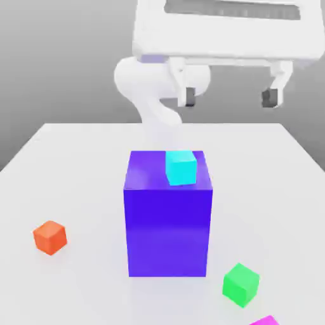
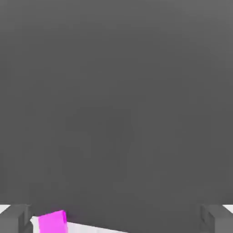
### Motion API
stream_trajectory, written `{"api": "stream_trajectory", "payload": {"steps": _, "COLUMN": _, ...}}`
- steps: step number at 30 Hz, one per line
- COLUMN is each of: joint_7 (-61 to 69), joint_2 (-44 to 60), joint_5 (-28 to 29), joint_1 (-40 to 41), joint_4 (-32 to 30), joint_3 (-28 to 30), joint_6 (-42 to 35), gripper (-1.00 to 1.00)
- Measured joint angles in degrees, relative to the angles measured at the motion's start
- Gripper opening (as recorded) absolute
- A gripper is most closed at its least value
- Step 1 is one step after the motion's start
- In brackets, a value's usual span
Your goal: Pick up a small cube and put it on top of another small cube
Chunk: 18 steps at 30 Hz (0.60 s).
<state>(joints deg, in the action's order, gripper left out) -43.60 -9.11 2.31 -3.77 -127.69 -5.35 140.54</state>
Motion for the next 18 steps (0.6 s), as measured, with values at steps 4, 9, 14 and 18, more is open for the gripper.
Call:
{"api": "stream_trajectory", "payload": {"steps": 4, "joint_7": 0.11, "joint_2": 8.33, "joint_5": 1.07, "joint_1": -1.50, "joint_4": 0.93, "joint_3": -1.01, "joint_6": 1.97, "gripper": 0.00}}
{"api": "stream_trajectory", "payload": {"steps": 9, "joint_7": 0.26, "joint_2": 18.75, "joint_5": 2.42, "joint_1": -3.22, "joint_4": 2.09, "joint_3": -1.64, "joint_6": 4.42, "gripper": 0.00}}
{"api": "stream_trajectory", "payload": {"steps": 14, "joint_7": 0.45, "joint_2": 29.17, "joint_5": 3.71, "joint_1": -4.90, "joint_4": 3.26, "joint_3": -2.42, "joint_6": 6.87, "gripper": 0.00}}
{"api": "stream_trajectory", "payload": {"steps": 18, "joint_7": -0.02, "joint_2": 37.50, "joint_5": 5.07, "joint_1": -6.24, "joint_4": 4.63, "joint_3": -2.05, "joint_6": 10.74, "gripper": 0.00}}
